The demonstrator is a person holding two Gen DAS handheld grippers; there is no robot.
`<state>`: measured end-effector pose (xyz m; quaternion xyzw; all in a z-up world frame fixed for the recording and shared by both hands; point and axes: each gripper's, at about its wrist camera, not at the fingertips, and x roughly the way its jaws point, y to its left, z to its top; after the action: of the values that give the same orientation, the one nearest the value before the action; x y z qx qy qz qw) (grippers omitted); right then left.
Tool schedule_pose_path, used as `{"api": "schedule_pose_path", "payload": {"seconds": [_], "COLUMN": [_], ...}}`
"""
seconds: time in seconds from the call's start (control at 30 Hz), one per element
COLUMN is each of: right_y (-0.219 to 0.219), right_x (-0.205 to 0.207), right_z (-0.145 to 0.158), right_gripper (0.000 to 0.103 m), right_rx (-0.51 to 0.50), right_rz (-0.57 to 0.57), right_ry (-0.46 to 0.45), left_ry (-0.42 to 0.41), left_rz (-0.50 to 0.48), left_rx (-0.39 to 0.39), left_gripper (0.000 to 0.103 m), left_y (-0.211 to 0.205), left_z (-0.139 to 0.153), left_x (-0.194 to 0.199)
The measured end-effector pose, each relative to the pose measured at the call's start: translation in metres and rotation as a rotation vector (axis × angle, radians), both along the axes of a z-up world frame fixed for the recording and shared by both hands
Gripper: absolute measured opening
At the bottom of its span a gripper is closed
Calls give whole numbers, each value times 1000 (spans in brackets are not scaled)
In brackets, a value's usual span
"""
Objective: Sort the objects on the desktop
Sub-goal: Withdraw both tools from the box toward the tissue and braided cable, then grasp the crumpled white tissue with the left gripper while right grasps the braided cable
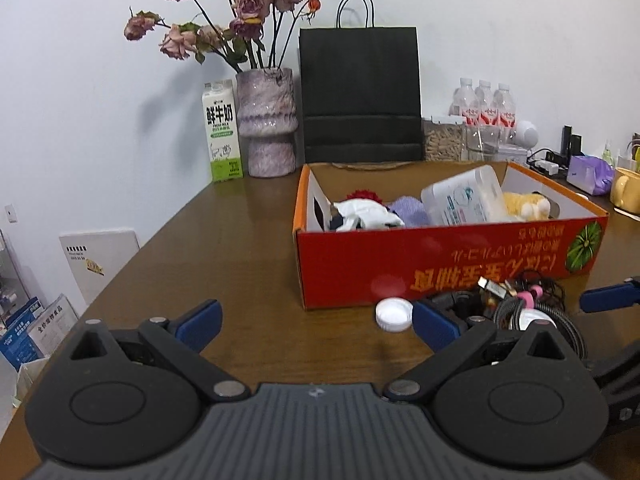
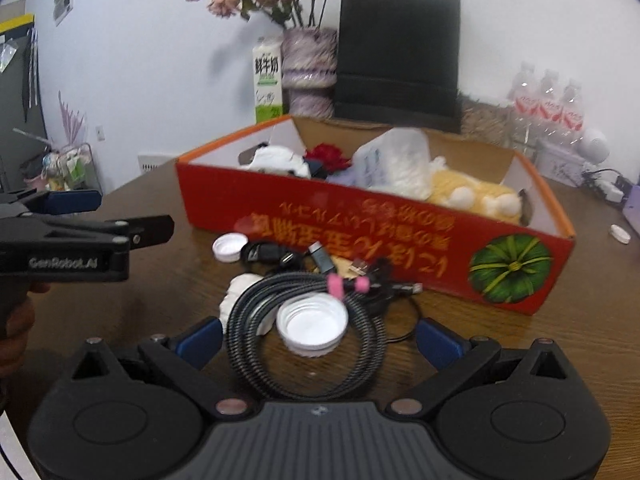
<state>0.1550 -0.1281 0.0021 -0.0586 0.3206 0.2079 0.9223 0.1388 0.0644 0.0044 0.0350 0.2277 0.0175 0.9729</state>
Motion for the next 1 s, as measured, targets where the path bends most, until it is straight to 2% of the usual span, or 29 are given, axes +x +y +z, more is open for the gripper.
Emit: {"api": "schedule_pose_path", "payload": {"seconds": [0.23,0.27,0.3,0.33,0.57,1.0], "right_y": [8,8,7,7,7,-13], "right_x": [11,10,9,8,-4,-19], "right_z": [-10,-10,-9,-8,-3,9], "right_gripper": [103,101,93,92,90,89], "right_rx": [-30,-32,-24,-16,-11,42], "right_rz": [-14,-14,-3,9,41,33], "right_ry": [33,26,22,16,-29,-104], "left_ry": [27,29,31,32,44,51], "left_rz": [-10,-12,-13,-13,-23,-37], "left_rx": [-13,-16,-18,-20,-23,-13], "left_gripper": [103,103,103,103,103,103], "left_y": [0,0,-1,-1,-4,-18], "left_z": [-6,-7,-7,-7,-9,-6], "left_x": [-1,-2,-2,-2,-5,-6]}}
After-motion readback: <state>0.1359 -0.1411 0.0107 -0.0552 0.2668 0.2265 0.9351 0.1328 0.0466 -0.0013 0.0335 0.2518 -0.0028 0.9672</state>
